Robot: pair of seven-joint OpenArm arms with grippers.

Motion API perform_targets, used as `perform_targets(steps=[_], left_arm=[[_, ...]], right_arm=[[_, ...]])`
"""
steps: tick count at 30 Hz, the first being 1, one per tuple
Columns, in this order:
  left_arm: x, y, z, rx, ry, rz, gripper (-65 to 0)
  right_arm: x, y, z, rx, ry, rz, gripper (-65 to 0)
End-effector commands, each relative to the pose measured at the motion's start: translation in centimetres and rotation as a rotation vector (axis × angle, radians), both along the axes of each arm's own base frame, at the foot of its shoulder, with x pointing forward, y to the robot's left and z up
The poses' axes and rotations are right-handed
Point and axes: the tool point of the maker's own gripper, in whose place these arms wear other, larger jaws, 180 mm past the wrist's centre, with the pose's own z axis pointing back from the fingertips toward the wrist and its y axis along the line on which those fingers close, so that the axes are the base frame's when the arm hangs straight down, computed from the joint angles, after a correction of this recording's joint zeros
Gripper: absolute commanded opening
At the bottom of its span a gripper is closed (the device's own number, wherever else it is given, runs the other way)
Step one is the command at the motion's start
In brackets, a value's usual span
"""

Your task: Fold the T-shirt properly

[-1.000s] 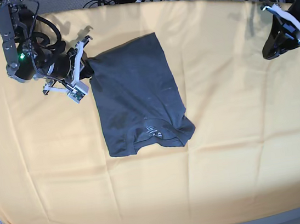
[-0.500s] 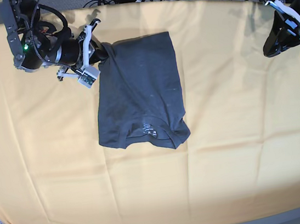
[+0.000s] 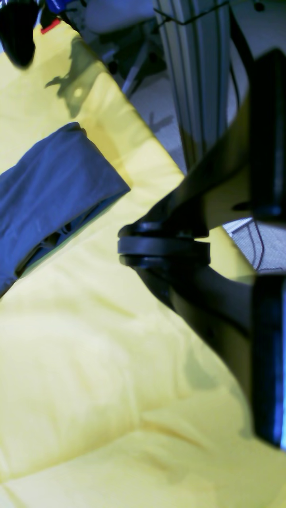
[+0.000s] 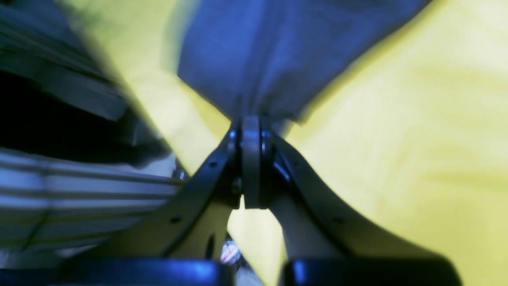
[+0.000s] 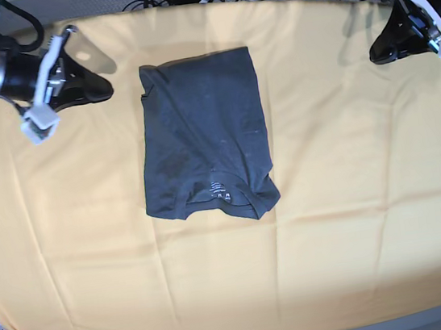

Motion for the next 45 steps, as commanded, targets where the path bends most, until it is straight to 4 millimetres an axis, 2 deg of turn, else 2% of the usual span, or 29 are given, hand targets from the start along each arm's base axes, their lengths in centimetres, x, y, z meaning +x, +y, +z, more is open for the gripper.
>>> perform_targets(steps=[1,6,11,17,22,26,27,30,36,41,45], left_arm=[[-0.3,-0.2,0.6,-0.001,-0.012,-0.019,-65.0],[-2.1,-0.2,-0.8,0.009,0.075,-0.024,-65.0],[-5.3,-0.1,-2.8,0.035,0.219,-0.042,-65.0],[-12.3,-0.7,-4.6,0.051,0.479,-0.079,-65.0],[-18.1,-1.1,-5.1,0.029,0.693,-0.09,-65.0],[-21.7,-2.7,-6.3,-0.069,0.843,-0.108,-65.0],[-22.7,-2.9,-7.2,-0.081,0.887,-0.107,-65.0],[-24.7,-3.9,-10.7,-0.119,0.961,-0.066,-65.0],[-26.7,-4.8,-20.1,-0.121,1.049,0.018,-65.0],[-26.4,-4.7,-29.1,-0.068,0.994,0.199,-65.0],[-24.7,-4.5,-34.1,-0.016,0.9,0.259,-65.0]], right_arm=[[0.4,-1.3,0.8,-0.02,-0.036,-0.041,-65.0],[-1.2,-5.9,0.5,-0.123,0.001,-0.169,-65.0],[-5.1,-8.4,-1.1,-0.188,0.133,-0.23,-65.0],[-12.3,-8.7,-3.4,-0.224,0.381,-0.219,-65.0],[-18.5,-9.0,-4.7,-0.225,0.611,-0.217,-65.0],[-22.4,-8.6,-7.3,-0.129,0.799,-0.243,-65.0],[-23.7,-8.5,-8.6,-0.129,0.86,-0.243,-65.0],[-25.9,-8.4,-12.8,-0.129,0.961,-0.282,-65.0],[-29.2,-8.0,-21.1,-0.203,1.098,-0.302,-65.0],[-29.0,-8.2,-27.0,-0.251,1.056,-0.369,-65.0],[-27.5,-8.4,-30.4,-0.309,0.986,-0.351,-65.0]])
